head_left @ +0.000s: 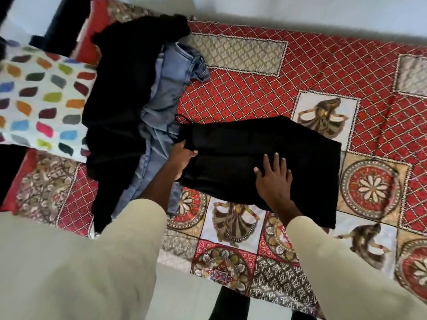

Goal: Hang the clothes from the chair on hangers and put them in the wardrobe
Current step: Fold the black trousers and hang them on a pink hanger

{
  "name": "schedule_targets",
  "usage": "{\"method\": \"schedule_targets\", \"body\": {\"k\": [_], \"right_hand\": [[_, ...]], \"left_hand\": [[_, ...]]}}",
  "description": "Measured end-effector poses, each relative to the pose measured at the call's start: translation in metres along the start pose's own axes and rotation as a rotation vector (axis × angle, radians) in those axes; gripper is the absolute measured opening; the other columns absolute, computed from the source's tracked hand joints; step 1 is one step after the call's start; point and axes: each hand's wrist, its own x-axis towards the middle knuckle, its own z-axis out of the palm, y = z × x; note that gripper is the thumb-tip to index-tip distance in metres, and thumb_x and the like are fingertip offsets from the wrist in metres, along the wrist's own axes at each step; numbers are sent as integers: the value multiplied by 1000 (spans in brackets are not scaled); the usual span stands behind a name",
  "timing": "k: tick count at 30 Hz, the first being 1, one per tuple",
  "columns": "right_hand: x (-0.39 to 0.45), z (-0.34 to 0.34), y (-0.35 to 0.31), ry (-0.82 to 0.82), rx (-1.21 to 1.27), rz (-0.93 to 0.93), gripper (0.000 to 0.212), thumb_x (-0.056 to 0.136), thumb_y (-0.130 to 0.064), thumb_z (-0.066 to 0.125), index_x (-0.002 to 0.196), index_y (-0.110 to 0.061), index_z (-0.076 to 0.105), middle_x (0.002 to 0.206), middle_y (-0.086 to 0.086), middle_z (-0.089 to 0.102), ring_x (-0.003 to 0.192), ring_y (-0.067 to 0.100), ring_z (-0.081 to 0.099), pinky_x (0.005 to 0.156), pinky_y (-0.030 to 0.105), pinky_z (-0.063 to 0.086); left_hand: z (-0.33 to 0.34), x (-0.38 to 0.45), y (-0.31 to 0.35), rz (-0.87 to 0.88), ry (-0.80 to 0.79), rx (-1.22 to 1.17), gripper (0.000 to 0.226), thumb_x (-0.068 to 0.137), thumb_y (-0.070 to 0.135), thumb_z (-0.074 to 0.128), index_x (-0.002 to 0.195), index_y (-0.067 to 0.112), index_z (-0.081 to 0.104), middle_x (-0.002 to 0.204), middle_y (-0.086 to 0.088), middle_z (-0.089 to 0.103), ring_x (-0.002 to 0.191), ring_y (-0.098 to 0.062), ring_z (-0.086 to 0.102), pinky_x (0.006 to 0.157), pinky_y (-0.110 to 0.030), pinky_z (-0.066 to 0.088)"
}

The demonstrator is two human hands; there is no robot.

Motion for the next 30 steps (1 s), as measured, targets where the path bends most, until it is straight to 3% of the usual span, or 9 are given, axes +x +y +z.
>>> {"method": "schedule_targets", "body": {"k": [3, 7, 10, 13, 19, 21, 23, 25, 30], "right_hand": [[4, 15, -4, -54, -47, -3, 62, 103, -53, 19, 157, -26, 5, 165, 5, -8, 151, 25, -11, 120, 48, -1], [10, 18, 1, -89, -57, -55, 59, 105, -47, 20, 157, -26, 6, 165, 4, -7, 151, 24, -9, 120, 46, 1], [11, 4, 12, 93, -27, -32, 54, 105, -36, 33, 154, -18, 22, 162, 9, 15, 148, 31, 11, 117, 49, 15], [11, -20, 47, 372, 101, 370, 67, 98, -38, 50, 150, -6, 25, 156, 19, 22, 143, 39, 18, 114, 52, 17], [26, -48, 105, 285, 474, 756, 95, 84, -62, 62, 147, 1, 29, 156, 26, 19, 146, 42, 15, 117, 53, 13], [31, -45, 120, 262, 661, 725, 91, 74, -66, 68, 137, -3, 48, 144, 23, 44, 135, 41, 40, 113, 53, 32], [29, -44, 128, 304, 853, 614, 74, 67, -58, 75, 120, -8, 64, 114, 12, 68, 106, 34, 65, 93, 48, 54], [28, -44, 132, 314, 888, 534, 55, 74, -45, 75, 116, -10, 67, 105, 7, 72, 95, 28, 69, 87, 47, 57], [18, -62, 138, 430, 833, 451, 41, 88, -29, 65, 124, -10, 58, 119, 9, 64, 110, 30, 60, 96, 41, 48]], "left_hand": [[1, 7, -14, 74, 98, 106, 45, 83, 1, 62, 126, 13, 62, 120, -4, 67, 113, -24, 61, 104, -44, 47], [15, -3, -19, 250, 316, 408, 46, 90, 8, 52, 135, 9, 54, 132, -16, 58, 123, -33, 51, 106, -41, 42], [25, -12, -27, 270, 494, 631, 44, 92, 15, 58, 133, 5, 51, 135, -23, 47, 125, -41, 44, 102, -47, 37], [32, -18, -21, 24, 595, 626, 71, 92, 39, 61, 145, 1, 32, 145, -23, 38, 134, -40, 35, 108, -48, 27], [31, -12, -16, -40, 589, 644, 91, 89, 56, 57, 150, -3, 22, 151, -26, 33, 138, -41, 31, 112, -51, 25], [29, -8, -15, -45, 570, 659, 89, 90, 54, 57, 148, -4, 24, 149, -27, 36, 135, -43, 35, 110, -51, 27], [28, -9, -15, -16, 547, 656, 81, 93, 51, 55, 146, -4, 28, 146, -27, 40, 131, -46, 41, 108, -51, 29], [29, -14, -14, 19, 554, 648, 72, 96, 47, 52, 144, -2, 29, 142, -28, 45, 126, -49, 44, 104, -51, 32], [56, -54, 10, 203, 659, 676, 55, 101, 41, 45, 135, -1, 36, 128, -31, 53, 116, -48, 53, 91, -53, 42]]}}
